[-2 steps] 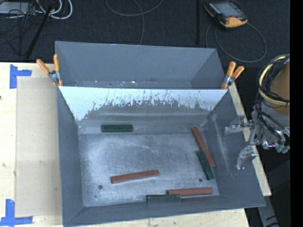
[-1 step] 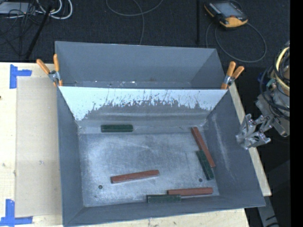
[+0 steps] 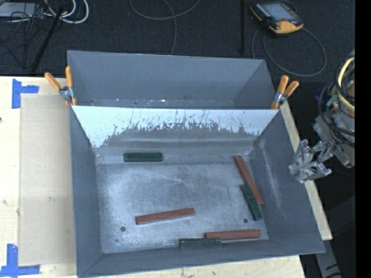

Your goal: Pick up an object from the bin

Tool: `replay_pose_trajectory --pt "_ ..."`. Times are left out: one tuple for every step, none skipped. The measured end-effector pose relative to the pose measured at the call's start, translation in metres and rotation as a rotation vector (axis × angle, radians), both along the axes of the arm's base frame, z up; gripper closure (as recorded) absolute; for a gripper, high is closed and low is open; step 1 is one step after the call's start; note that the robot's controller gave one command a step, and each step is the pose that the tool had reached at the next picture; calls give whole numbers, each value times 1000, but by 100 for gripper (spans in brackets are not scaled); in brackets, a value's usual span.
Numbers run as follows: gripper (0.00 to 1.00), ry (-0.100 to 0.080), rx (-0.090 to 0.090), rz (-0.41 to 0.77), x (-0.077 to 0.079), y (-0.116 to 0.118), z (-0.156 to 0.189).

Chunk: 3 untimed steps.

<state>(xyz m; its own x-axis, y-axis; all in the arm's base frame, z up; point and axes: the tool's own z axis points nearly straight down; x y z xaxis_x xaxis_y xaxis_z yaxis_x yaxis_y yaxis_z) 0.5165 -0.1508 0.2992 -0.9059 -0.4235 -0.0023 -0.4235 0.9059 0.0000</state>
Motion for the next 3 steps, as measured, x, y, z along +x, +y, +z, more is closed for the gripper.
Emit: replay_pose_trajectory --pt "100 -3 -2 36 -3 4 -57" --pt "100 -2 -1 28 10 15 -131" --pt "0 2 0 -37 33 19 -168"
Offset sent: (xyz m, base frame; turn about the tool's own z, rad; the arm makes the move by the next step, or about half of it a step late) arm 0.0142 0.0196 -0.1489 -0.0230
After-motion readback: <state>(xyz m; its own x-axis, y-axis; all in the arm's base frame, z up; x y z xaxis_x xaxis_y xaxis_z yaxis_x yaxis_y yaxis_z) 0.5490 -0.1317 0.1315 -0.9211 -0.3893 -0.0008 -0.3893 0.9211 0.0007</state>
